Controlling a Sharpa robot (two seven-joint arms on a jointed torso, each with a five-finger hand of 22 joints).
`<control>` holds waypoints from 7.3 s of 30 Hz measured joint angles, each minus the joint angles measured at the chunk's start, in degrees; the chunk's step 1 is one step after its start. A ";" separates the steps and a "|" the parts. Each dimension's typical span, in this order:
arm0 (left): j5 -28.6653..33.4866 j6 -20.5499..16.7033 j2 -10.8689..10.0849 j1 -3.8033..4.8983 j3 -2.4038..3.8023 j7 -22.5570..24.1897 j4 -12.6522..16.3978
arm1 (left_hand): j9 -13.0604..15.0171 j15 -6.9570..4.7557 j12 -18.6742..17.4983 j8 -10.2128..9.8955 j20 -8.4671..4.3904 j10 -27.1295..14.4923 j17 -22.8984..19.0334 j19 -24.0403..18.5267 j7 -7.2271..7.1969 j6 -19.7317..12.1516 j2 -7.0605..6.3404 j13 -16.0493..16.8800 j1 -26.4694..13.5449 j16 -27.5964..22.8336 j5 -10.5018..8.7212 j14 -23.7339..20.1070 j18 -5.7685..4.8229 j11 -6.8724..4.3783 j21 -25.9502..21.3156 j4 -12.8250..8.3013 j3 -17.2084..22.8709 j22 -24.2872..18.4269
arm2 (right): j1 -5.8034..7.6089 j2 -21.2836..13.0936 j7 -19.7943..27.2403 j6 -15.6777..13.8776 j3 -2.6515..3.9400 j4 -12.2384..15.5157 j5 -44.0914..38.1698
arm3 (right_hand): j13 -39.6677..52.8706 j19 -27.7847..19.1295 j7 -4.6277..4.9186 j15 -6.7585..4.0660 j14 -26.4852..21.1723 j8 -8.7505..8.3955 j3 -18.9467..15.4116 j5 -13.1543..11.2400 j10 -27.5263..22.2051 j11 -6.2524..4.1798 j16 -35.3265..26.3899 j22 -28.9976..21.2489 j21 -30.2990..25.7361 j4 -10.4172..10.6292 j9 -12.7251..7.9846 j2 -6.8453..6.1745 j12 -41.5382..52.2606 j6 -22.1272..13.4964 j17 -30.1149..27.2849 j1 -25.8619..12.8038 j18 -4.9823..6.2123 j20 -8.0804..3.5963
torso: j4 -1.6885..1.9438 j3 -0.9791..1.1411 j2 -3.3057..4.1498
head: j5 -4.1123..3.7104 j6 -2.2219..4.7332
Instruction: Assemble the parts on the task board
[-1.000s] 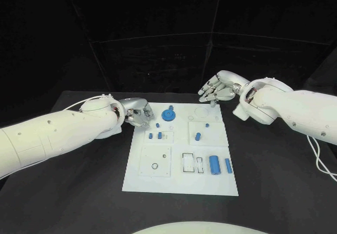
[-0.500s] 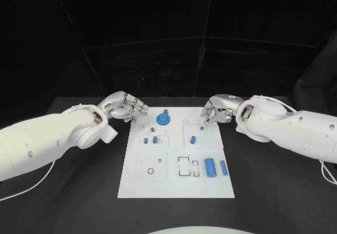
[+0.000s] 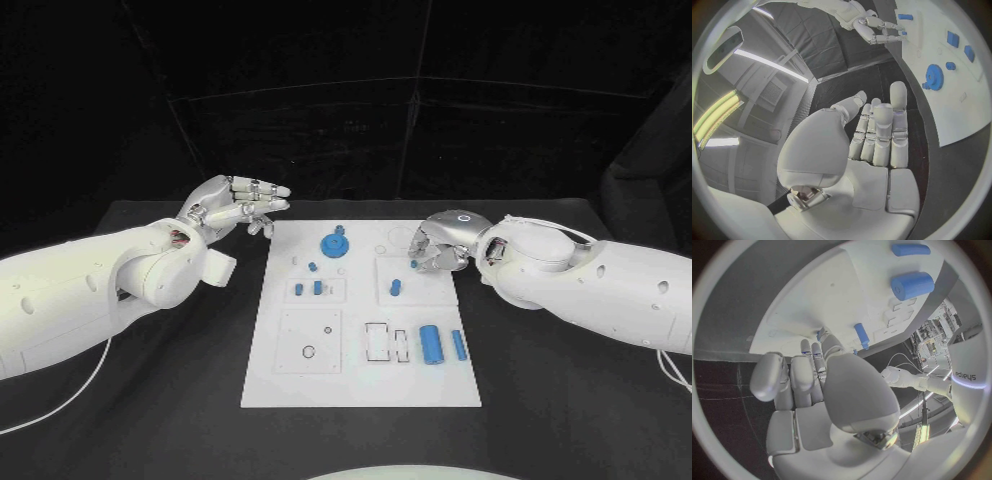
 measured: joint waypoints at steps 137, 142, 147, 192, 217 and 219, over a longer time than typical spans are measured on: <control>3.42 0.54 1.03 0.02 -0.05 -0.38 -0.03 | -0.16 0.21 1.49 0.47 0.19 -1.05 -2.07 -0.19 0.00 -0.01 0.24 0.41 -0.24 -0.84 0.00 -1.00 -0.07 0.21 -1.20 0.00 -0.01 -0.91 | -5.99 12.23 -0.53 -0.51 -1.66 9.62 -6.80 | 0.23 -0.43 -1.03 -0.84 0.00 -0.01 28.74 -3.58 5.33 -1.42 3.90 8.36 6.84 -7.33 0.12 -4.82 0.54 5.74 -1.30 -6.63 0.03 0.79 | 0.13 -0.05 0.01 | 5.81 -3.59; 3.42 0.55 0.97 0.02 -0.05 -0.44 -0.02 | -0.16 0.21 1.49 0.47 0.19 -1.05 -2.07 -0.19 0.00 -0.01 0.24 0.41 -0.24 -0.84 0.00 -1.00 -0.06 0.21 -1.20 0.00 -0.01 -0.91 | -6.12 12.51 -0.64 -0.21 -1.66 9.48 -7.19 | 0.23 -0.43 -1.03 -0.84 0.00 -0.01 28.74 -3.58 5.33 -1.42 3.90 8.30 6.84 -7.33 0.17 -4.85 0.55 5.74 -1.36 -6.66 0.03 0.79 | 0.13 -0.05 0.02 | 5.91 -3.71; 3.42 0.57 0.93 0.02 -0.05 -0.48 -0.01 | -0.15 0.21 1.49 0.47 0.19 -1.04 -2.07 -0.19 0.00 -0.01 0.24 0.41 -0.24 -0.84 0.00 -1.00 -0.06 0.21 -1.20 0.00 -0.01 -0.91 | -6.12 12.64 -0.69 0.07 -1.62 9.42 -7.66 | 0.23 -0.43 -1.03 -0.84 0.00 -0.01 28.74 -3.58 5.33 -1.42 3.90 8.25 6.84 -7.33 0.17 -4.85 0.55 5.74 -1.40 -6.66 0.02 0.79 | 0.13 -0.05 0.01 | 5.93 -3.82; 3.43 1.28 1.07 0.01 -0.11 -0.95 -0.78 | -0.13 0.21 1.77 0.47 0.19 -1.25 -2.06 -0.19 0.20 -0.21 0.24 0.45 -0.24 -0.84 0.00 -1.00 -0.07 0.42 -1.20 0.00 -0.01 -0.95 | -2.77 -5.03 -2.91 -4.80 -0.72 16.55 1.29 | 0.13 -4.25 -2.23 0.21 0.00 -0.33 13.31 -1.85 -8.73 0.71 1.45 -1.40 0.47 -2.90 -0.07 -8.92 1.61 -6.32 -7.55 -12.29 0.02 2.32 | 0.03 -0.05 -0.08 | 3.41 -1.27; 3.43 1.72 1.17 0.00 -0.21 -1.11 -0.88 | -0.13 0.21 1.77 0.46 0.19 -1.24 -2.06 -0.19 0.20 -0.21 0.24 0.44 -0.24 -0.84 0.00 -1.00 -0.07 0.42 -1.20 0.00 -0.01 -0.99 | -2.52 -3.66 -6.02 0.04 -0.63 14.54 -1.66 | -0.13 -2.63 -0.95 -0.23 -0.01 1.00 18.53 -5.82 -3.00 -0.75 2.04 1.67 2.22 -4.06 0.41 -2.79 7.28 0.03 -7.05 -4.72 0.03 1.39 | 0.16 -0.05 0.04 | 3.17 -1.39; 3.43 1.75 1.17 0.00 -0.21 -1.14 -0.89 | -0.14 0.21 1.77 0.47 0.19 -1.24 -2.06 -0.19 0.20 -0.21 0.24 0.44 -0.24 -0.84 0.00 -1.00 -0.07 0.42 -1.20 0.00 -0.01 -0.99 | -2.51 -3.51 -6.17 0.15 -0.63 14.48 -1.96 | -0.17 -2.36 -1.01 -0.23 0.00 1.00 20.03 -5.99 -2.26 -0.77 2.38 2.08 2.42 -4.26 0.41 -2.79 7.27 0.66 -6.85 -4.72 0.03 1.29 | 0.16 -0.04 0.03 | 3.17 -1.40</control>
